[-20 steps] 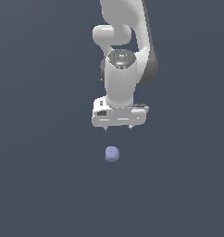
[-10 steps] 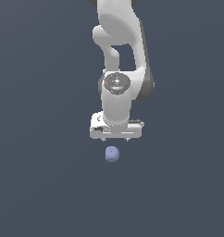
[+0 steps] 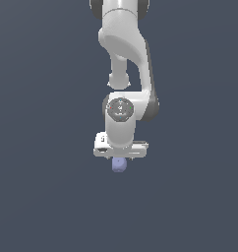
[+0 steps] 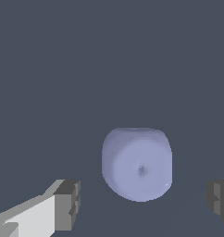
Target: Pick up the object and move it to a goal position.
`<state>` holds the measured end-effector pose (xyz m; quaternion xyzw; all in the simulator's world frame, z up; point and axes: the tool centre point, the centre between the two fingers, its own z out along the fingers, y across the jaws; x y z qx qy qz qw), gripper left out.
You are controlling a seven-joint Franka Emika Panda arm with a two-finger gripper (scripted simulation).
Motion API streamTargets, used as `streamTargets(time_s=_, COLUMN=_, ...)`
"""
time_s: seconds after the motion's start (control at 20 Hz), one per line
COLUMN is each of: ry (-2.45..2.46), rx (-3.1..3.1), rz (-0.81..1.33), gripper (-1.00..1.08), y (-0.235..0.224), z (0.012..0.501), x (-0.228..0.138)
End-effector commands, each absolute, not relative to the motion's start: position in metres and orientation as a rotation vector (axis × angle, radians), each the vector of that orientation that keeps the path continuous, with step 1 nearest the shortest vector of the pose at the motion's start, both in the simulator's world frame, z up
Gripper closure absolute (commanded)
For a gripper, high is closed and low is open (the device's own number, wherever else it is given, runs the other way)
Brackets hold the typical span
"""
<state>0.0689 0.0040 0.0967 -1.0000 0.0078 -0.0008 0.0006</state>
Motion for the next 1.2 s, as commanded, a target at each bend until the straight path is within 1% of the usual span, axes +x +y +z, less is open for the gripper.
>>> streamTargets(time_s=0.0, ry=0.030, rx=-3.141, rz=-0.001, gripper=-0.92, y=0.003, z=0.092, x=0.071)
streamTargets(time_s=0.35, ry=0.031, rx=-3.141, rz=0.001, gripper=-0.92, y=0.003, z=0.087, x=0.071)
streamTargets(time_s=0.8, ry=0.031, rx=-3.141, rz=0.000, gripper=-0.92, y=0.003, z=0.045, x=0.070)
streamTargets(time_s=1.1, ry=0.031, rx=-3.141, rz=0.000, gripper=-0.92, y=0.003, z=0.039, x=0.072)
streamTargets(time_s=1.15, ry=0.031, rx=-3.141, rz=0.000, gripper=1.08, y=0.003, z=0.039, x=0.072)
